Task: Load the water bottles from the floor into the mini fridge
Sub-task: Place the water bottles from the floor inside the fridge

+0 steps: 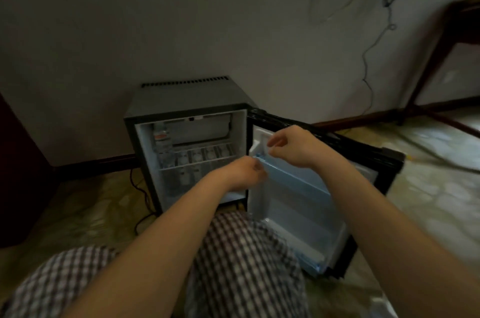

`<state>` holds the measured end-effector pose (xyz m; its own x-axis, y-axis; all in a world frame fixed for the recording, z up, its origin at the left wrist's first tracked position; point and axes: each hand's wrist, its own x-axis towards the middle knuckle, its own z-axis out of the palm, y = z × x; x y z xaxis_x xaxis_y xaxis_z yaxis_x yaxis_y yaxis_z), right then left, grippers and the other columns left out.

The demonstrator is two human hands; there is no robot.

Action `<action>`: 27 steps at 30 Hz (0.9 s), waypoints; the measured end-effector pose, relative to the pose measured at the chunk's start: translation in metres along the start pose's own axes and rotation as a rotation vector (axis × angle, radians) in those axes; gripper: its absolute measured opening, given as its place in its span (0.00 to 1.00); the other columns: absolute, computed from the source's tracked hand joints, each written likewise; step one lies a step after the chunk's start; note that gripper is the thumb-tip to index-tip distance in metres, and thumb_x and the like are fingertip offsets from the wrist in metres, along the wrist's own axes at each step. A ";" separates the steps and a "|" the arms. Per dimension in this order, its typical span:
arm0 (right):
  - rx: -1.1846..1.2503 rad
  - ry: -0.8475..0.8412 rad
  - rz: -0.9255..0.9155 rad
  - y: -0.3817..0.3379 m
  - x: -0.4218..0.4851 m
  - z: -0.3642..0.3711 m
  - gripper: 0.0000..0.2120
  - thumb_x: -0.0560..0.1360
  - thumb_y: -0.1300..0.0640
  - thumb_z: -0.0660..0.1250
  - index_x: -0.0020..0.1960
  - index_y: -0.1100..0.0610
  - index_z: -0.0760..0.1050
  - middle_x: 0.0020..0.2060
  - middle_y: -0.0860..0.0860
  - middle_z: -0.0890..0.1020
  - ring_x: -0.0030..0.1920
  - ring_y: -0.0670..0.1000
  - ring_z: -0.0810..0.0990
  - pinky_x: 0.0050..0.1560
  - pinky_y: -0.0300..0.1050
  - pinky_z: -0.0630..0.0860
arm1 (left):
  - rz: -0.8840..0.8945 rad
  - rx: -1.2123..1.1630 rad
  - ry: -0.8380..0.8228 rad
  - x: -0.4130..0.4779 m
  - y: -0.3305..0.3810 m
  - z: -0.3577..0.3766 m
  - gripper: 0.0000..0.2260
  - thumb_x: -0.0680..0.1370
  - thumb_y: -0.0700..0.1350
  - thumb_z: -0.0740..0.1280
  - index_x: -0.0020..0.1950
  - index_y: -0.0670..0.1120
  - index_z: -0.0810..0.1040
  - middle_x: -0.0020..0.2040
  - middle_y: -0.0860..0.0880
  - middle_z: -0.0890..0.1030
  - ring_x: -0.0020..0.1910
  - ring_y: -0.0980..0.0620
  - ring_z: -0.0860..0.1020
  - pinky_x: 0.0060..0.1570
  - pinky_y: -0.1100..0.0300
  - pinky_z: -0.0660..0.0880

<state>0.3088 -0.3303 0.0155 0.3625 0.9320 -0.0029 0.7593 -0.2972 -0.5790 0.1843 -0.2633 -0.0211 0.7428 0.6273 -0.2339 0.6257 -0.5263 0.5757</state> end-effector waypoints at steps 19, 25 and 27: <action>0.228 0.020 0.618 0.278 -0.224 0.071 0.17 0.76 0.58 0.64 0.64 0.59 0.74 0.56 0.56 0.80 0.57 0.55 0.78 0.55 0.44 0.74 | 0.030 -0.200 -0.160 -0.024 0.084 0.266 0.12 0.78 0.46 0.63 0.61 0.46 0.73 0.59 0.47 0.76 0.56 0.51 0.74 0.53 0.59 0.72; -0.070 -0.023 0.713 0.317 -0.247 0.142 0.21 0.77 0.50 0.60 0.69 0.50 0.65 0.61 0.55 0.77 0.58 0.58 0.78 0.55 0.53 0.77 | -0.015 -0.051 -0.342 -0.026 0.081 0.315 0.14 0.77 0.48 0.65 0.61 0.48 0.73 0.60 0.47 0.77 0.60 0.49 0.75 0.60 0.52 0.73; -0.125 -0.037 0.738 0.325 -0.251 0.154 0.21 0.78 0.48 0.60 0.70 0.49 0.64 0.64 0.55 0.74 0.59 0.58 0.77 0.55 0.53 0.77 | -0.030 -0.014 -0.407 -0.029 0.080 0.330 0.15 0.76 0.48 0.65 0.62 0.49 0.73 0.62 0.48 0.75 0.61 0.50 0.74 0.62 0.52 0.72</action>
<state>0.3806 -0.6289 -0.2976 0.7848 0.4873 -0.3830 0.3825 -0.8670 -0.3193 0.2912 -0.5135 -0.2270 0.7594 0.3628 -0.5401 0.6476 -0.5015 0.5736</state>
